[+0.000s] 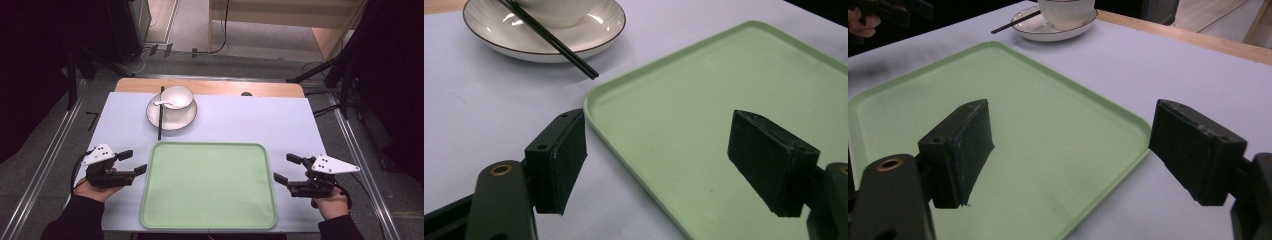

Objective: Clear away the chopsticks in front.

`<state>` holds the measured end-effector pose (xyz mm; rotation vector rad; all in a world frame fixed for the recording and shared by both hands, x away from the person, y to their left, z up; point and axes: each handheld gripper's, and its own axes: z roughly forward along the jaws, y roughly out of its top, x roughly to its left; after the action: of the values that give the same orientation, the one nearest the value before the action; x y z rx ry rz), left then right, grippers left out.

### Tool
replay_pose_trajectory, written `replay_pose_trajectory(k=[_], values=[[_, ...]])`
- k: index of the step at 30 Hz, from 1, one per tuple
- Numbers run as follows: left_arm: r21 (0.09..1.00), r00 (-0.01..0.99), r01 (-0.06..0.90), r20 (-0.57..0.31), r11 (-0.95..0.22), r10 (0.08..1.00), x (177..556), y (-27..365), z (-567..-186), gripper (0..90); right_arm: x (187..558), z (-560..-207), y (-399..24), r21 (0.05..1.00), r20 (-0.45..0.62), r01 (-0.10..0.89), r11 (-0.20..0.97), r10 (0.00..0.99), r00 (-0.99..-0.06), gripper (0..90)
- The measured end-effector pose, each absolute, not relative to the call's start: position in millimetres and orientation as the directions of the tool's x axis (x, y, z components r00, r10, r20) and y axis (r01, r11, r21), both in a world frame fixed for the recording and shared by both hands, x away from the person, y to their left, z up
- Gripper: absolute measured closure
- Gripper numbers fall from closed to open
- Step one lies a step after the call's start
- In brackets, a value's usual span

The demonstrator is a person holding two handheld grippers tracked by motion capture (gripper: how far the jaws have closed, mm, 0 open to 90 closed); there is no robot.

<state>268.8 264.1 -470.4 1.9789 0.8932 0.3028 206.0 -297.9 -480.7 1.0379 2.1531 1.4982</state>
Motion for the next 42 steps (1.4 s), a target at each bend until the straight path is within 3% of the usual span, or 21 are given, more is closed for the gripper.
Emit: replay_pose_trajectory(k=[12,24,42], values=[[0.825,0.657,0.489,-0.134,-0.284,0.742,280,255,-460,30.7,204,-483,-298,0.899,0.151,0.396,0.189,0.714,-0.684,18.0],[0.769,0.570,0.596,-0.202,-0.231,0.797,316,246,-435,32.6,203,-484,-298,0.894,0.151,0.405,0.190,0.725,-0.672,18.0],[0.686,0.450,0.690,-0.160,-0.229,0.878,389,222,-434,38.5,202,-483,-298,0.895,0.151,0.405,0.185,0.730,-0.667,18.0]])
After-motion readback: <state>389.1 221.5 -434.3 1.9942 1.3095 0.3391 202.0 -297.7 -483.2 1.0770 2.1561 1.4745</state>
